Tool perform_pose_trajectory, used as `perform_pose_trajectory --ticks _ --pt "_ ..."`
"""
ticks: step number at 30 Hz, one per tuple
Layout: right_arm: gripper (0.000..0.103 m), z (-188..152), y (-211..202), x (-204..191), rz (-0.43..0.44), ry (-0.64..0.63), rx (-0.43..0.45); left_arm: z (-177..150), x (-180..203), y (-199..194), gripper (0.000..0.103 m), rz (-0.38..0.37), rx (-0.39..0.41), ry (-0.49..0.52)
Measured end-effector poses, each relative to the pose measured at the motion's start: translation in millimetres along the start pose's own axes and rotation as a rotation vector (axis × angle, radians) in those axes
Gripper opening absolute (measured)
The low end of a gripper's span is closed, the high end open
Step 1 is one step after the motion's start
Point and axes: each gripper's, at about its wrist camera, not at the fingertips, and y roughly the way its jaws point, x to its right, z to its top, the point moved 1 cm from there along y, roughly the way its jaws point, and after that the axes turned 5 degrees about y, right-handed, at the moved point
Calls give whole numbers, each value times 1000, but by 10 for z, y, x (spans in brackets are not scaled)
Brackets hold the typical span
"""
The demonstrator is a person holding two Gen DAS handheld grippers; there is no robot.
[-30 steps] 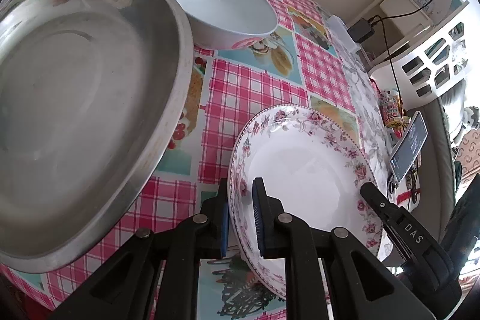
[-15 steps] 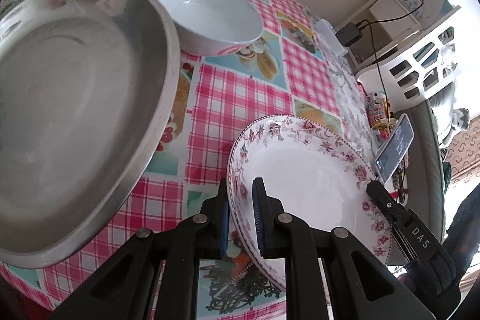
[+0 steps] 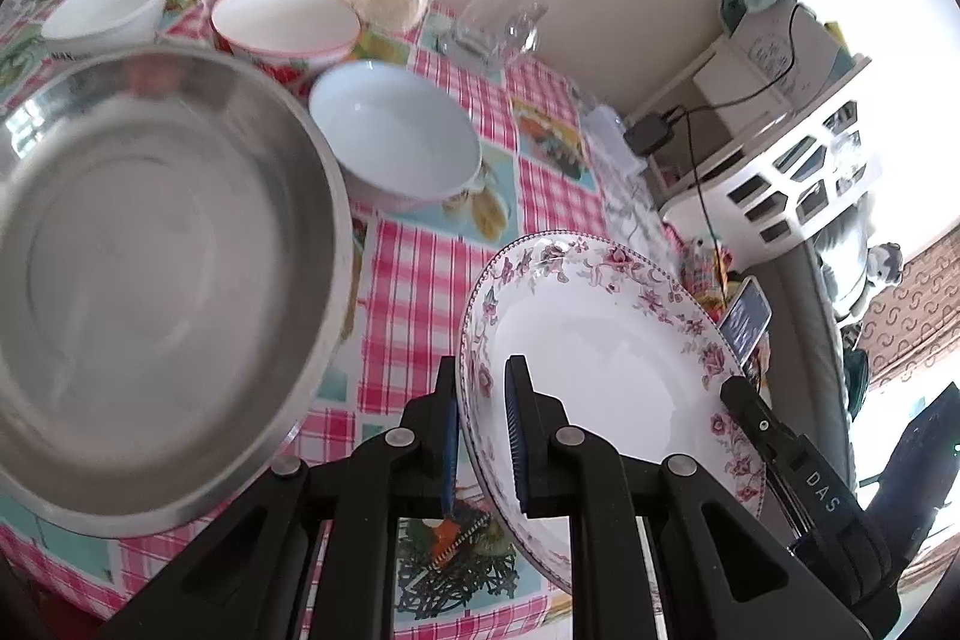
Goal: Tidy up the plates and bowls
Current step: 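Carry the floral plate over the steel basin and lower it inside with both grippers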
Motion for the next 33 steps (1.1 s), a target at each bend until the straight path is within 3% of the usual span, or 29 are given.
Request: perform_pose_trajectory --ticks 18,33 --pt "11 -143 71 -818 61 -91 -23 295 -616 -514 15 36 78 -83" --pt "11 -392 287 -1590 122 -160 -69 542 -1341 -961 15 46 134 -194"
